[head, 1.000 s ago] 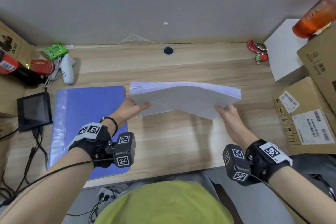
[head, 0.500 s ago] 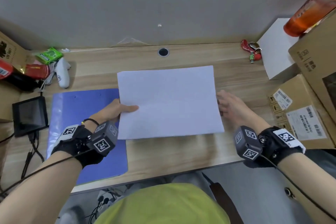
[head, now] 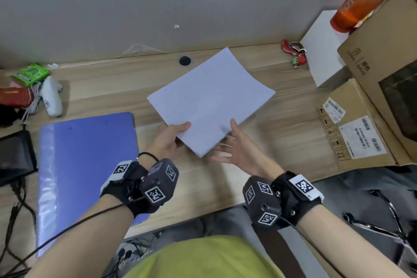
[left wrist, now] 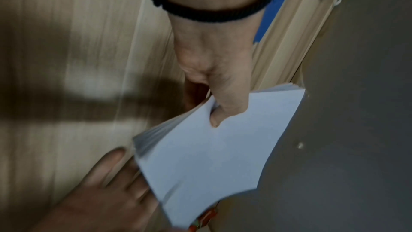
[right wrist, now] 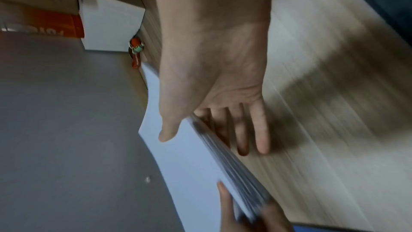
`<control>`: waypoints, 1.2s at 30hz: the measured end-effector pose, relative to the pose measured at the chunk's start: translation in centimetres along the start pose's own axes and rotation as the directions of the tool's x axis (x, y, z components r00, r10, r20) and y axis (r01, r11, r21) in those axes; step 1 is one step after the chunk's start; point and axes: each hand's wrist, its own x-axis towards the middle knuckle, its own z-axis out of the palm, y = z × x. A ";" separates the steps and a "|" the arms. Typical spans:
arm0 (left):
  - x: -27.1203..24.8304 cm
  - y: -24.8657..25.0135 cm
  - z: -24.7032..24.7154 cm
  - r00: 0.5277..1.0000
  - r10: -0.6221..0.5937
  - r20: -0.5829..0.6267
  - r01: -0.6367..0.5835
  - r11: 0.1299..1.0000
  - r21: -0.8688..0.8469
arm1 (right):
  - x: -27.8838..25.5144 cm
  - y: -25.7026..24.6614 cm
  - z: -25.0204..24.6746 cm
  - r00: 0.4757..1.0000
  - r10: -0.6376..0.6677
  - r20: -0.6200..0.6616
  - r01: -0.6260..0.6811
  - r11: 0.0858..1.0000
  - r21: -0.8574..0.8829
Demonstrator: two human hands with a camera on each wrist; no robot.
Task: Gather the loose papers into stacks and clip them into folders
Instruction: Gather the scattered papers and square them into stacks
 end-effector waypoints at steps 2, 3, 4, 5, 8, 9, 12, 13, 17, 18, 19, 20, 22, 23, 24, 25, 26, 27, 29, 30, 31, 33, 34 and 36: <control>0.2 -0.8 1.7 0.999 -0.035 0.008 0.035 0.999 -0.023 | 0.1 0.5 0.6 1.000 -0.017 0.004 0.017 0.999 0.039; 0.3 -1.2 2.4 0.999 -0.047 0.013 0.047 0.998 -0.041 | 0.3 0.6 0.8 0.999 -0.028 -0.015 0.029 0.998 0.053; 0.5 -1.6 2.9 0.999 -0.052 0.013 0.052 0.997 -0.059 | 0.4 0.6 0.8 0.998 -0.044 -0.044 0.047 0.998 0.048; 0.6 -1.9 3.4 0.998 -0.058 0.015 0.059 0.995 -0.078 | 0.6 0.5 0.7 0.995 -0.066 -0.079 0.067 0.998 0.017; 1.0 -2.7 4.0 0.995 -0.095 0.014 0.096 0.987 -0.130 | 1.0 -0.3 0.1 0.982 -0.114 -0.152 0.093 0.986 -0.138; 1.2 -2.9 4.0 0.994 -0.113 0.010 0.114 0.984 -0.138 | 1.1 -0.7 -0.3 0.981 -0.107 -0.161 0.079 0.982 -0.174; 1.8 -3.5 3.5 0.990 -0.141 -0.004 0.137 0.970 -0.198 | 1.4 -1.8 -2.2 0.976 -0.037 -0.214 -0.008 0.978 -0.207; 2.1 -3.7 3.1 0.989 -0.145 -0.013 0.139 0.965 -0.223 | 1.4 -2.3 -2.9 0.970 -0.003 -0.242 -0.046 0.979 -0.196; 2.9 -4.1 2.4 0.978 -0.203 -0.057 0.189 0.964 -0.184 | 1.5 -3.4 -5.6 0.937 0.088 -0.339 -0.152 0.974 -0.167; 3.2 -4.0 2.5 0.976 -0.209 -0.058 0.198 0.968 -0.154 | 1.4 -3.5 -6.3 0.926 0.076 -0.370 -0.159 0.967 -0.199; 3.5 -4.0 2.7 0.976 -0.211 -0.053 0.204 0.973 -0.105 | 1.5 -3.6 -7.0 0.913 0.060 -0.403 -0.166 0.958 -0.233; 3.8 -3.9 3.1 0.976 -0.212 -0.038 0.211 0.977 -0.042 | 1.5 -3.7 -7.7 0.901 0.042 -0.432 -0.165 0.954 -0.251; 4.3 -3.8 4.3 0.975 -0.220 0.025 0.218 0.974 0.063 | 1.8 -4.1 -9.3 0.874 0.010 -0.486 -0.146 0.959 -0.242; 4.6 -3.9 5.1 0.973 -0.223 0.057 0.217 0.972 0.087 | 2.1 -4.3 -10.2 0.855 0.001 -0.519 -0.136 0.966 -0.221; 4.8 -4.0 6.0 0.972 -0.220 0.085 0.212 0.973 0.093 | 2.4 -4.5 -11.1 0.831 0.002 -0.556 -0.127 0.974 -0.185; 5.0 -4.1 7.0 0.971 -0.212 0.107 0.203 0.975 0.087 | 2.6 -4.9 -11.9 0.810 0.013 -0.586 -0.105 0.987 -0.123; 5.2 -4.2 8.0 0.972 -0.202 0.122 0.195 0.978 0.070 | 2.7 -5.1 -12.5 0.799 0.024 -0.601 -0.065 0.997 -0.046; 5.4 -4.3 9.1 0.973 -0.192 0.129 0.187 0.981 0.045 | 2.7 -5.3 -12.9 0.794 0.037 -0.607 -0.019 0.999 0.035; 6.0 -4.5 11.1 0.976 -0.182 0.118 0.185 0.983 -0.009 | 2.6 -5.2 -13.4 0.810 0.068 -0.583 0.075 0.973 0.218; 6.4 -4.6 12.0 0.977 -0.186 0.106 0.191 0.981 -0.036 | 2.5 -4.8 -13.6 0.824 0.075 -0.562 0.128 0.941 0.312; 6.8 -4.7 12.8 0.977 -0.193 0.093 0.199 0.978 -0.062 | 2.4 -4.5 -13.6 0.841 0.074 -0.536 0.171 0.904 0.392; 7.4 -4.9 14.2 0.976 -0.206 0.076 0.212 0.974 -0.078 | 2.6 -3.7 -13.7 0.875 0.055 -0.481 0.188 0.877 0.442; 7.7 -5.1 14.8 0.976 -0.206 0.074 0.212 0.975 -0.070 | 2.9 -3.5 -13.8 0.885 0.047 -0.463 0.173 0.890 0.422; 8.1 -5.3 15.8 0.975 -0.203 0.087 0.207 0.977 -0.042 | 3.7 -3.4 -14.1 0.893 0.025 -0.449 0.147 0.927 0.344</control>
